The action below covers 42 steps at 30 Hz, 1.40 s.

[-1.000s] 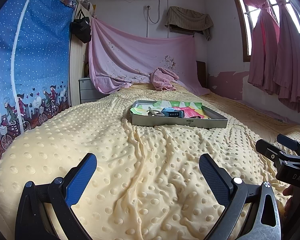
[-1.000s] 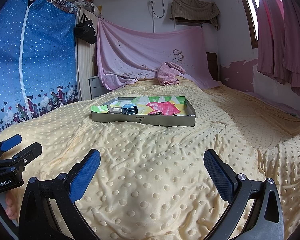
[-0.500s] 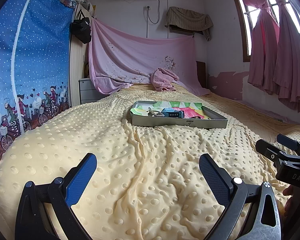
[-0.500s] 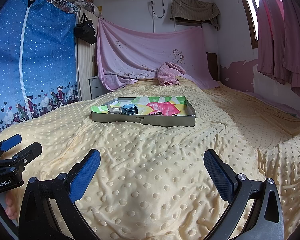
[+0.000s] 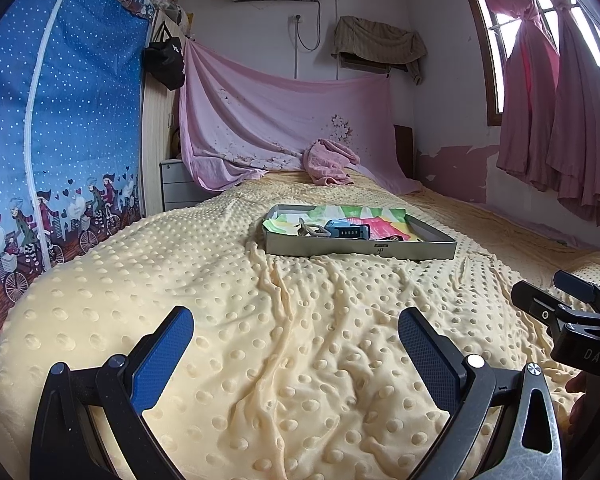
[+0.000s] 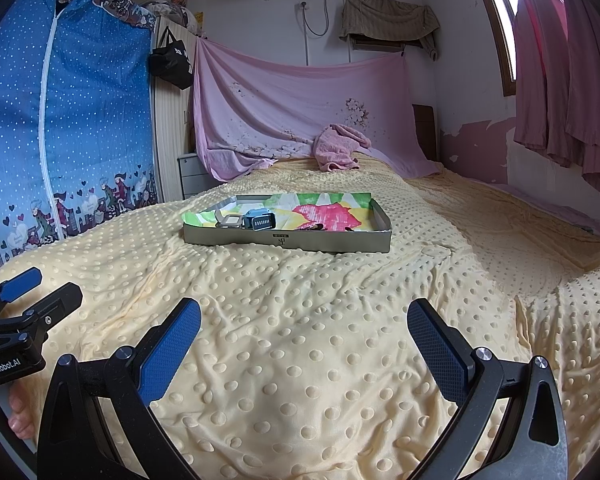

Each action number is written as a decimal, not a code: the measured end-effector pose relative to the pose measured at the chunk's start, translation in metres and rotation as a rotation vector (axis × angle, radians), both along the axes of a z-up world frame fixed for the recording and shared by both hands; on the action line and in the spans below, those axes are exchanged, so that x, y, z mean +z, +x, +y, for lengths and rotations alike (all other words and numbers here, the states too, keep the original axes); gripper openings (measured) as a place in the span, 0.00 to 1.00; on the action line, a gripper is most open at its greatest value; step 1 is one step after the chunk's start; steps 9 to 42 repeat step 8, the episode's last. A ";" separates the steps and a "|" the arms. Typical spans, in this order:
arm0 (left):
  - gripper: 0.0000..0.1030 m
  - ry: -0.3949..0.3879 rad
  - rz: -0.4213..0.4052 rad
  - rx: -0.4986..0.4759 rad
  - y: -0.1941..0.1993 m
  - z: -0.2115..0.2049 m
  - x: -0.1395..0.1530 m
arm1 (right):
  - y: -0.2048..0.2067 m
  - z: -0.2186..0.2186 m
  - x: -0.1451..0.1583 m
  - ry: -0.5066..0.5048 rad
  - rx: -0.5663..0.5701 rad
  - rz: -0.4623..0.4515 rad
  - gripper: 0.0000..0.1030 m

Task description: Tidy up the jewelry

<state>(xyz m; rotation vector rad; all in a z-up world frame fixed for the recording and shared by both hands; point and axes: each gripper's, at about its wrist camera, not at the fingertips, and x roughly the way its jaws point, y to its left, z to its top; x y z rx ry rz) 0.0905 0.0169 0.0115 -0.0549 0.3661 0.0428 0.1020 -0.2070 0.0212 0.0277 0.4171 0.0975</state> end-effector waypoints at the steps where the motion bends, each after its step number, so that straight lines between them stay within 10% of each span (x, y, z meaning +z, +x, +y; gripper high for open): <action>1: 1.00 0.000 0.000 0.000 0.000 0.000 0.000 | 0.000 0.000 0.000 0.000 0.000 0.000 0.99; 42: 1.00 0.002 -0.002 0.001 -0.005 -0.004 -0.002 | 0.000 0.000 0.001 -0.001 0.001 -0.002 0.99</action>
